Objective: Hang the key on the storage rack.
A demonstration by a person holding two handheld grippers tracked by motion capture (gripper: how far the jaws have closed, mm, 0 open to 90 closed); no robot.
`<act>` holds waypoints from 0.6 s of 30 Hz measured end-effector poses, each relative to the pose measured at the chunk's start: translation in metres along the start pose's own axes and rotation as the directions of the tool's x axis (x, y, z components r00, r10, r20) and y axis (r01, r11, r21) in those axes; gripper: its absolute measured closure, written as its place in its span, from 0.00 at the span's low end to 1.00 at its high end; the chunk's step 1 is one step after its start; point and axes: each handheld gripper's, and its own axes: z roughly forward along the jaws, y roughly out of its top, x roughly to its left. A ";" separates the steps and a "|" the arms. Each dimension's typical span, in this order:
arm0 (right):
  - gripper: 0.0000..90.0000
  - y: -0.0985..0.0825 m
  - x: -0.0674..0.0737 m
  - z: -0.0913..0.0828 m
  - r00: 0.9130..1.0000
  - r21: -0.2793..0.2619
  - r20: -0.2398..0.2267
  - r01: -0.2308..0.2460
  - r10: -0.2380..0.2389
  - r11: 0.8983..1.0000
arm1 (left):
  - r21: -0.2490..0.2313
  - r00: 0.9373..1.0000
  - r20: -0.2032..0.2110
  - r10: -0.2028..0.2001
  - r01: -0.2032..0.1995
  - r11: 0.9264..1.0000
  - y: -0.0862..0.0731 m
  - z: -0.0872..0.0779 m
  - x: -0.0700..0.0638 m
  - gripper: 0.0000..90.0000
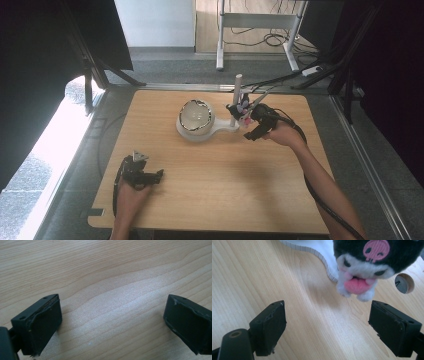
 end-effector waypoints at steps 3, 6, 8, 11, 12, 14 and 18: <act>0.16 -0.004 0.003 -0.002 1.000 -0.011 -0.010 -0.003 0.003 1.000 | 0.000 1.000 0.000 0.000 0.000 1.000 0.000 0.000 0.000 0.02; 0.16 -0.009 0.006 -0.004 1.000 -0.022 -0.013 0.004 -0.005 1.000 | 0.000 1.000 0.000 -0.001 0.001 1.000 0.000 0.000 0.000 0.02; 0.16 -0.012 0.008 -0.006 1.000 -0.025 -0.013 0.007 -0.008 1.000 | 0.000 1.000 0.000 -0.001 0.001 1.000 0.000 0.000 0.000 0.02; 0.15 -0.017 0.012 -0.008 1.000 -0.028 -0.012 0.012 -0.012 1.000 | 0.000 1.000 -0.001 0.001 -0.001 1.000 0.000 0.000 0.000 0.02; 0.15 -0.019 0.013 -0.008 1.000 -0.030 -0.010 0.009 -0.009 1.000 | 0.000 1.000 0.000 0.003 -0.003 1.000 0.000 0.000 0.000 0.02; 0.15 -0.022 0.015 -0.010 1.000 -0.036 -0.013 0.010 -0.011 0.999 | 0.000 1.000 -0.001 0.001 -0.001 1.000 0.000 0.000 0.000 0.02; 0.15 -0.028 0.019 -0.014 1.000 -0.044 -0.011 0.012 -0.012 0.999 | 0.000 1.000 0.000 -0.001 0.001 1.000 0.000 0.000 0.000 0.02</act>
